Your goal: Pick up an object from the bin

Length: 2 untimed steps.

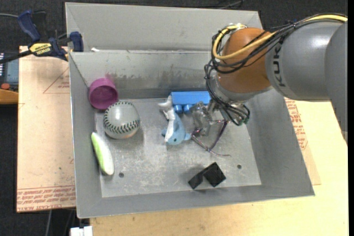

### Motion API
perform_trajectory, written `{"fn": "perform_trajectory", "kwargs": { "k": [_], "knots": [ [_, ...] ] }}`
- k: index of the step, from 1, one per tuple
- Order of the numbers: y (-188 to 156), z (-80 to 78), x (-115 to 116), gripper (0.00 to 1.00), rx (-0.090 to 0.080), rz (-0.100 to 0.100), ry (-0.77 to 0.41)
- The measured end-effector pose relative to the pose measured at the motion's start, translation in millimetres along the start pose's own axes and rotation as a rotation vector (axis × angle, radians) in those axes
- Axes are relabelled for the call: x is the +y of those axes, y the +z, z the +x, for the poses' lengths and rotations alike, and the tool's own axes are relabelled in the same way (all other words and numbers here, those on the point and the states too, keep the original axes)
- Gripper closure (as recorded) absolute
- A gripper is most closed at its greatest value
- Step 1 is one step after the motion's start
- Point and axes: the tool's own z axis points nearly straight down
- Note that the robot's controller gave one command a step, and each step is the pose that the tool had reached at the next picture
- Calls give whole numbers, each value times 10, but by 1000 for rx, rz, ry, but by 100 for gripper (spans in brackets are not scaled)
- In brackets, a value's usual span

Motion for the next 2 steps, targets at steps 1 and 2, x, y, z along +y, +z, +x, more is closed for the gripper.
{"fn": "perform_trajectory", "kwargs": {
  "k": [1, 2],
  "knots": [
    [28, -87, 56, 100, -3, 0, 10],
    [46, -107, 72, 100, -5, 0, 11]
  ]
}}
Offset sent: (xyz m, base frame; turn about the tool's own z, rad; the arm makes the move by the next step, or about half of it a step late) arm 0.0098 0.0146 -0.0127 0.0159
